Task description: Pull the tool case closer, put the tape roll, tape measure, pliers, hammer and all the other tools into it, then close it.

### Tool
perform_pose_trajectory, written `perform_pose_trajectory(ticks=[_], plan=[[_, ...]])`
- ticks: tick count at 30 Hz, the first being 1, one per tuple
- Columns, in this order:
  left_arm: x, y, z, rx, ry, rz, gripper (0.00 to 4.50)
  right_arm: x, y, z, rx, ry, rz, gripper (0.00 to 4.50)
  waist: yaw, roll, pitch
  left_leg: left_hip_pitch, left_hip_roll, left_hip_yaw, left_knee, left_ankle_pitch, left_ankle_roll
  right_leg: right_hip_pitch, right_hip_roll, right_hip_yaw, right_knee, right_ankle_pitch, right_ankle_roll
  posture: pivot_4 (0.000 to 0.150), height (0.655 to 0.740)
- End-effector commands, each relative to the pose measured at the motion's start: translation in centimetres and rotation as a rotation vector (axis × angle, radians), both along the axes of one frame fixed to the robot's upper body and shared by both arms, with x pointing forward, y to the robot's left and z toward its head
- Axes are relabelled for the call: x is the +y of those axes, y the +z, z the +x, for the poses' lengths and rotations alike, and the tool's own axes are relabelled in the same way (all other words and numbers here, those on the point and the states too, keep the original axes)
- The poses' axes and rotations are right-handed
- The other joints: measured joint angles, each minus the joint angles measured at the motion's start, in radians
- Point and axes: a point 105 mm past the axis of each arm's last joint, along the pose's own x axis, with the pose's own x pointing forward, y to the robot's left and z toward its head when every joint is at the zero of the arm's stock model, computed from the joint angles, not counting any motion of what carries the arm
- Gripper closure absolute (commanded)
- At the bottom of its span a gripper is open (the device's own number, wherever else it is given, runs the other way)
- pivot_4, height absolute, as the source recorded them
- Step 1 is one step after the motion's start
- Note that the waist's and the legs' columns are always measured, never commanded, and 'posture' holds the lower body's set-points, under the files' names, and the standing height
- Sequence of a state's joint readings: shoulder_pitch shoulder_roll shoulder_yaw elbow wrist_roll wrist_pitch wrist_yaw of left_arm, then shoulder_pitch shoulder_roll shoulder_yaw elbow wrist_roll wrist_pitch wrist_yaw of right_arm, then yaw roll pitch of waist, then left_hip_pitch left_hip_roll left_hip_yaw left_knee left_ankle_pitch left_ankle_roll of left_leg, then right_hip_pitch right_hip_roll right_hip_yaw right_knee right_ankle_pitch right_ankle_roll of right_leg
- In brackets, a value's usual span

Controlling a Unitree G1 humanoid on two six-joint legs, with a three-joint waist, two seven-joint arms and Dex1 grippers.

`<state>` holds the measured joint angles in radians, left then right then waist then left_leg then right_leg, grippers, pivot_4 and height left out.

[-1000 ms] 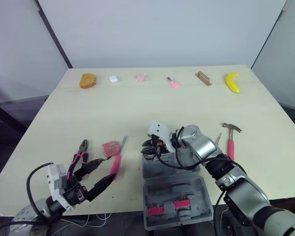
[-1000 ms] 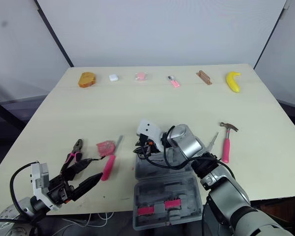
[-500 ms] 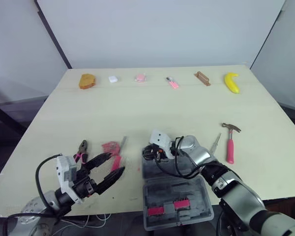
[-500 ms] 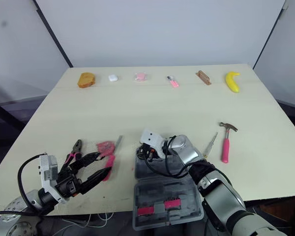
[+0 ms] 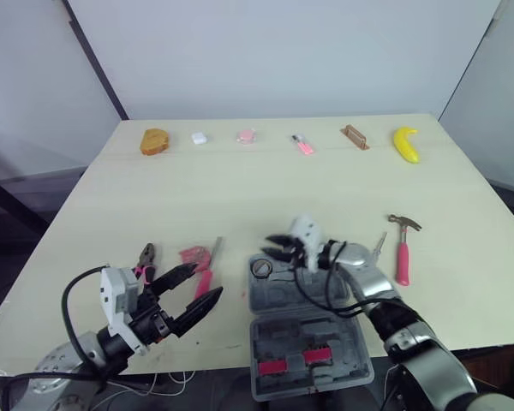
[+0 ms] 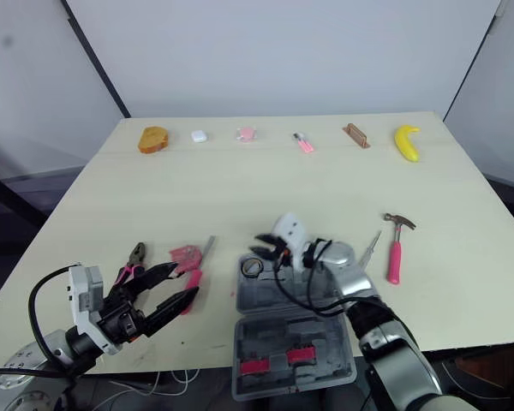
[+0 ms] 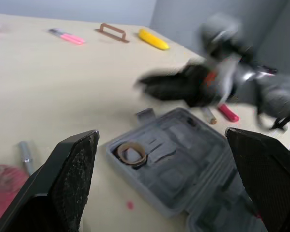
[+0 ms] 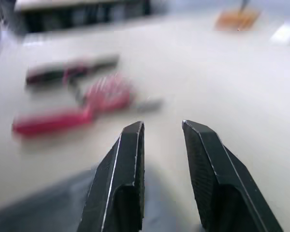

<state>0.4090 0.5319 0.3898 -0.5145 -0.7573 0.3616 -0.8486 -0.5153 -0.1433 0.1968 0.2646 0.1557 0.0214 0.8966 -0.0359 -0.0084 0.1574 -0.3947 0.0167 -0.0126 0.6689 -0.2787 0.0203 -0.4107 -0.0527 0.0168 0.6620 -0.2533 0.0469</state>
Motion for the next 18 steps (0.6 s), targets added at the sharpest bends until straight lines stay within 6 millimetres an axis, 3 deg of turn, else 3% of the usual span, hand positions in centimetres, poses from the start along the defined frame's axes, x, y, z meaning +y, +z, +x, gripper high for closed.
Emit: perform_pose_trajectory(ticks=[1,6,7,8,9,10,11,14,18], plan=[[0.2,0.7,-0.3,-0.020,0.016,0.021,0.00,-2.4,0.8,-2.5,0.010,0.034,0.032,3.18,0.003,0.000,0.000,0.000,0.000,0.000,0.000,0.000,0.000,0.000,0.000,0.000,0.000,0.000,0.000,0.150,0.7400],[0.0,1.0,-0.2,-0.007,0.032,0.045,0.00,-7.5,-0.6,-5.5,0.103,-0.041,-0.011,3.18,0.016,-0.001,0.000,-0.001,0.000,0.000,0.000,0.000,0.000,0.000,0.000,0.000,-0.001,0.000,0.000,0.150,0.7400],[-0.2,1.2,-0.1,-0.007,0.030,0.044,0.00,-8.5,-0.9,-5.9,0.119,-0.063,-0.019,2.67,0.017,-0.001,0.000,0.000,0.000,0.001,0.001,0.000,0.000,0.000,0.000,0.001,-0.001,0.000,0.000,0.150,0.7400],[-0.4,1.3,0.0,-0.008,0.028,0.044,0.00,-9.3,-1.1,-6.3,0.135,-0.084,-0.022,2.52,0.019,-0.001,0.000,0.000,0.000,0.001,0.001,0.000,0.000,0.000,0.001,0.001,0.000,0.000,0.000,0.150,0.7400],[-0.6,1.4,0.3,-0.007,0.026,0.047,0.00,-10.1,-1.2,-6.7,0.145,-0.105,-0.028,1.86,0.020,-0.001,0.000,0.001,0.001,0.002,0.001,0.000,0.000,0.001,0.002,0.002,-0.001,0.000,0.000,0.150,0.7400],[-0.9,1.5,0.6,-0.007,0.023,0.049,0.00,-11.0,-1.5,-7.1,0.149,-0.131,-0.042,1.68,0.023,-0.001,0.000,0.001,0.001,0.001,0.001,0.000,0.000,0.001,0.003,0.002,0.000,0.000,0.000,0.150,0.7400],[-1.3,1.8,1.0,-0.011,0.016,0.046,0.00,-11.9,-1.6,-7.4,0.152,-0.158,-0.053,1.13,0.024,-0.001,0.000,0.001,0.001,0.001,0.001,0.000,0.000,0.001,0.003,0.002,0.000,0.000,0.000,0.150,0.7400],[-1.0,1.1,2.4,-0.010,0.004,0.032,0.00,-13.7,-0.8,-7.6,0.154,-0.246,-0.011,0.12,0.029,-0.001,0.000,0.001,0.001,0.001,0.001,0.000,0.000,0.001,0.004,0.003,0.000,0.000,0.000,0.150,0.7400],[-1.1,1.7,4.9,-0.038,-0.042,0.018,0.00,-14.3,0.0,-8.7,0.164,-0.265,0.015,0.05,0.025,-0.002,0.000,0.001,-0.002,0.001,0.002,0.000,0.000,0.001,0.006,0.003,0.000,0.000,0.000,0.150,0.7400]])
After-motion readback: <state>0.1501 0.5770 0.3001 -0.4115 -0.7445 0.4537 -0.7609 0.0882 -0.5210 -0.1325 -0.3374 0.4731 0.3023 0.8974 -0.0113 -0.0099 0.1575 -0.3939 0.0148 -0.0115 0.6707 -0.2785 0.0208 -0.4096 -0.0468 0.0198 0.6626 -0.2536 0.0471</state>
